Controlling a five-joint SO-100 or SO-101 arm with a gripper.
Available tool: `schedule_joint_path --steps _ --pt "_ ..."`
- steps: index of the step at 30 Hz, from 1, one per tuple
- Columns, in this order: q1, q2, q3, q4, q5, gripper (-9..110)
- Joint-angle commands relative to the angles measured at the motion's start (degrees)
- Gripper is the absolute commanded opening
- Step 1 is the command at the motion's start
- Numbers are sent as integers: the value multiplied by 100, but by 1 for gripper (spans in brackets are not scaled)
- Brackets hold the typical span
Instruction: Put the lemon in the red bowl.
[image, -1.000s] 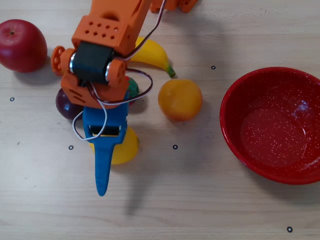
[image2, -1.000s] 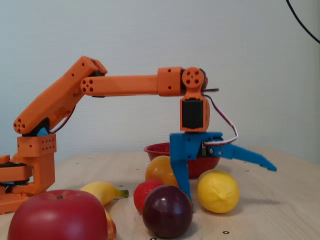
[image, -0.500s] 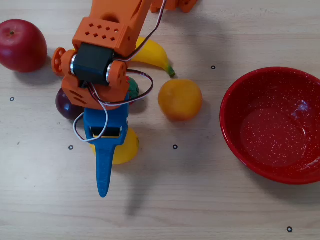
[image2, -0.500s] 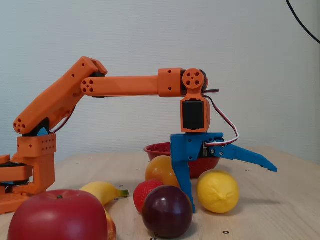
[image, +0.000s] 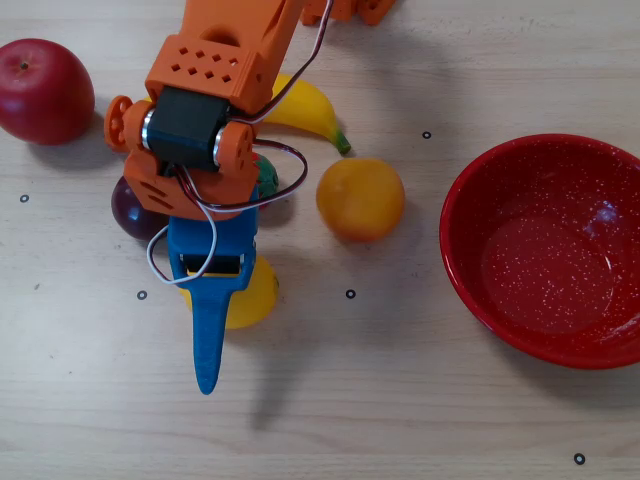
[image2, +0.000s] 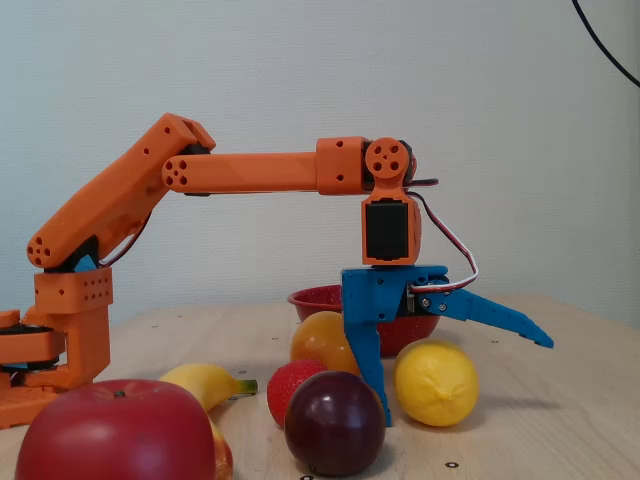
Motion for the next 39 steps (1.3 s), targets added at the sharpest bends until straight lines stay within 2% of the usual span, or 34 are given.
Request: schedule_joint_path --steps 1,27,39 --pt "-44 281 -457 -123 149 65" --pt "-35 193 -501 -123 176 59" --pt "-97 167 -563 -141 167 46"
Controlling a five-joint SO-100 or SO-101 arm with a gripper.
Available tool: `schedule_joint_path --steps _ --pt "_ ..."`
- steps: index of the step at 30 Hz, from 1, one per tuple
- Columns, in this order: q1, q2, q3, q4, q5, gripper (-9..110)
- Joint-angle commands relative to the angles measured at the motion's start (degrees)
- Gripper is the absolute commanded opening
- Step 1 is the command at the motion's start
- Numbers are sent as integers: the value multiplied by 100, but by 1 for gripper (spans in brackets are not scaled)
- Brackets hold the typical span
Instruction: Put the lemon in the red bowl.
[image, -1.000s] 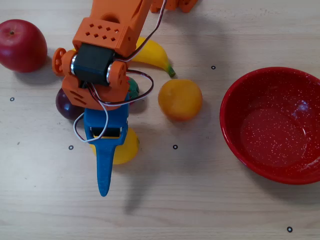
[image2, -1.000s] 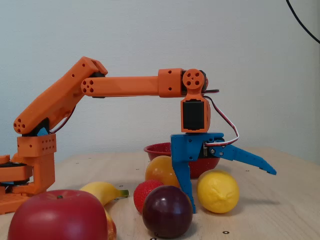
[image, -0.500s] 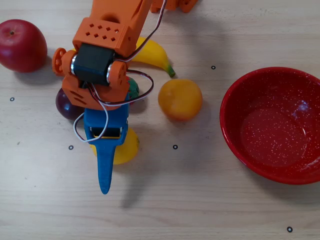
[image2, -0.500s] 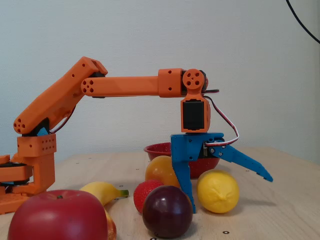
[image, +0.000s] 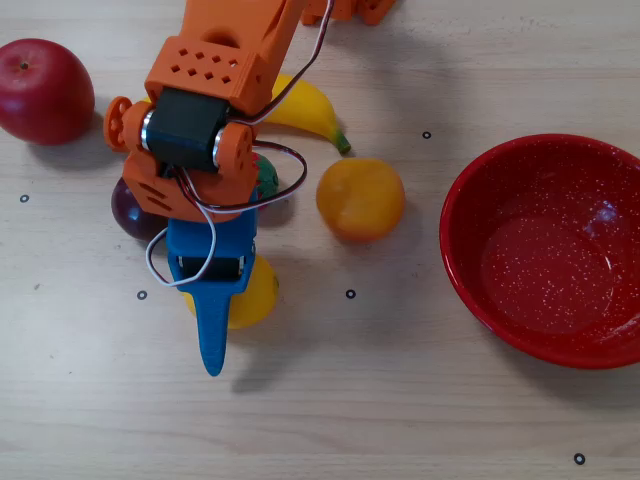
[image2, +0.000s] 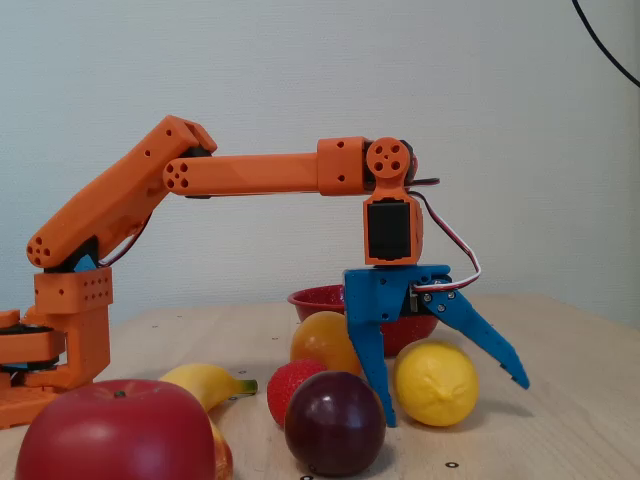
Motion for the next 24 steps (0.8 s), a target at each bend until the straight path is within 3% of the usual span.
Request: schedule_joint_path --steps 1,17,24 --pt "-97 299 -387 -132 141 45" --pt "-132 308 -466 -79 105 34" --pt "-158 325 -519 26 132 20"
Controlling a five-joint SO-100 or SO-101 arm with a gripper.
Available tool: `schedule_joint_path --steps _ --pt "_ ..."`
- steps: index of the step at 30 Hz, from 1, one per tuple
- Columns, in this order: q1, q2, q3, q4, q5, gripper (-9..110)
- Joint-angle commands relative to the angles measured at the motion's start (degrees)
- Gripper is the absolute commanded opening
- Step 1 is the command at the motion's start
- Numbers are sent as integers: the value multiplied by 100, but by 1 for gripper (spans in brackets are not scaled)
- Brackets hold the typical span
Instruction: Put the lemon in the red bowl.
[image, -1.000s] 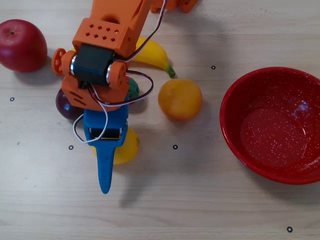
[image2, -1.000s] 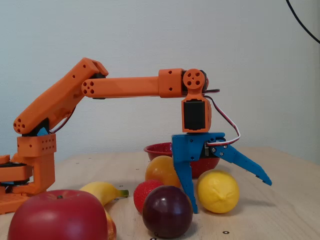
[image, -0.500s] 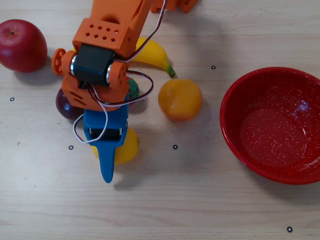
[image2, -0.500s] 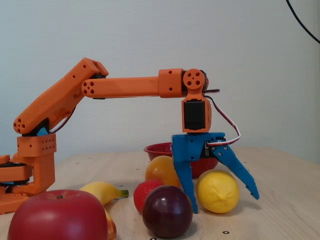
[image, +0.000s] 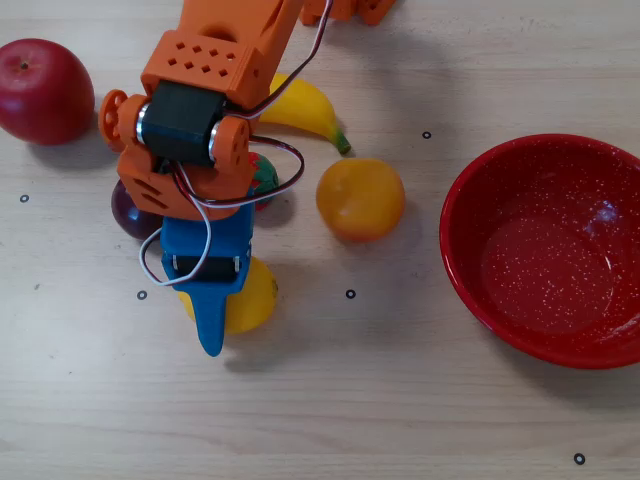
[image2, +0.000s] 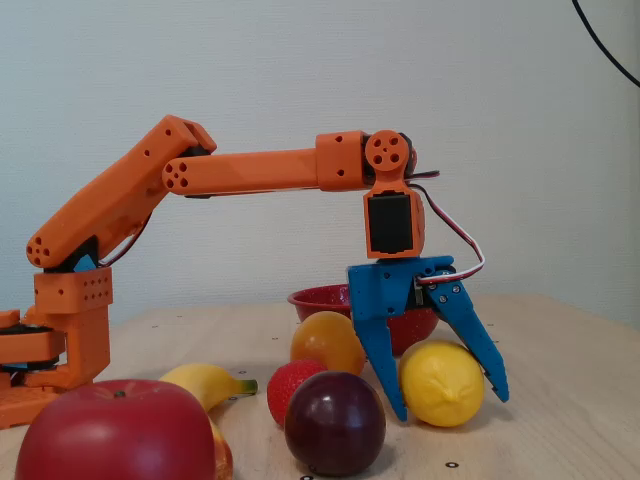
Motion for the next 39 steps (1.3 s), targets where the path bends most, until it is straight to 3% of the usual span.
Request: schedule_joint_path --steps 1,3,4,18,27,39 --pt "-141 325 -396 105 149 15" --pt "-141 343 -422 237 308 1" --pt "-141 360 -448 360 369 0" --pt "88 1705 -1292 2004 -598 0" --pt "694 3489 -448 2004 -1696 0" --pt "2347 5115 492 1890 -3015 0"
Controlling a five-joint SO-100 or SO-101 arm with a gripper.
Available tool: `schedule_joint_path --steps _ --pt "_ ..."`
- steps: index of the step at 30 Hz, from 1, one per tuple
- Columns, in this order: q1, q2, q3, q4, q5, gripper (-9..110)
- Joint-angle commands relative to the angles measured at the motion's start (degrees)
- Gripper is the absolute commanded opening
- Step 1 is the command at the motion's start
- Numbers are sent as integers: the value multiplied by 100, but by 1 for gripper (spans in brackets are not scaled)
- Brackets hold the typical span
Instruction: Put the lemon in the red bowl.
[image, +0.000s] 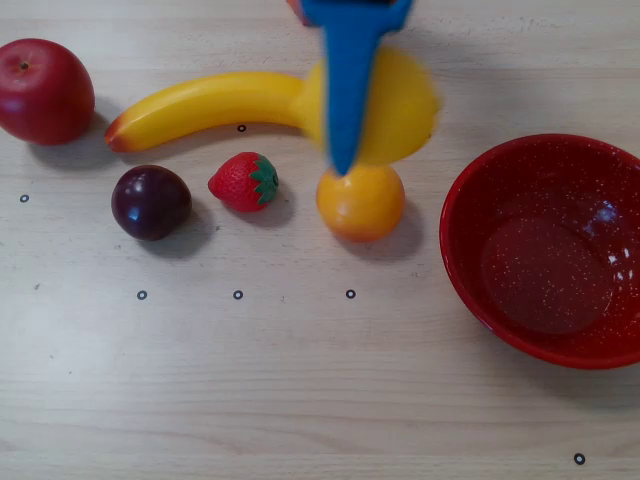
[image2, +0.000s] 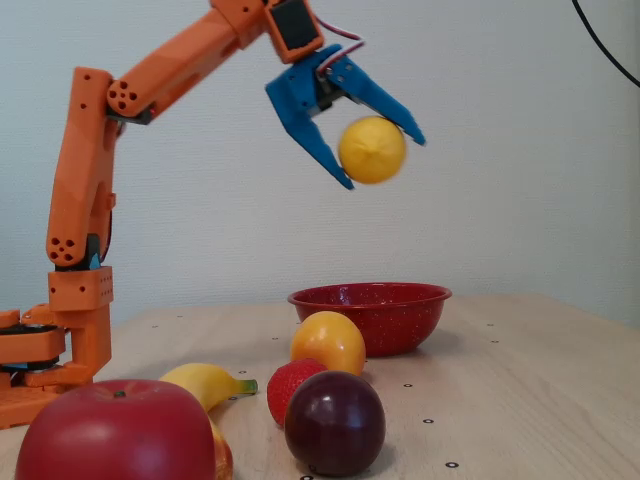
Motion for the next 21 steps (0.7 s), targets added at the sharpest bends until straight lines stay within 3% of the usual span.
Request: schedule_joint_path --steps 1,6,11,21 --pt "457 809 -53 299 -378 0" --pt "1301 1292 896 -633 -510 0" --pt "1907 1811 2496 -2470 -290 0" --pt "2602 1635 4878 -5546 747 0"
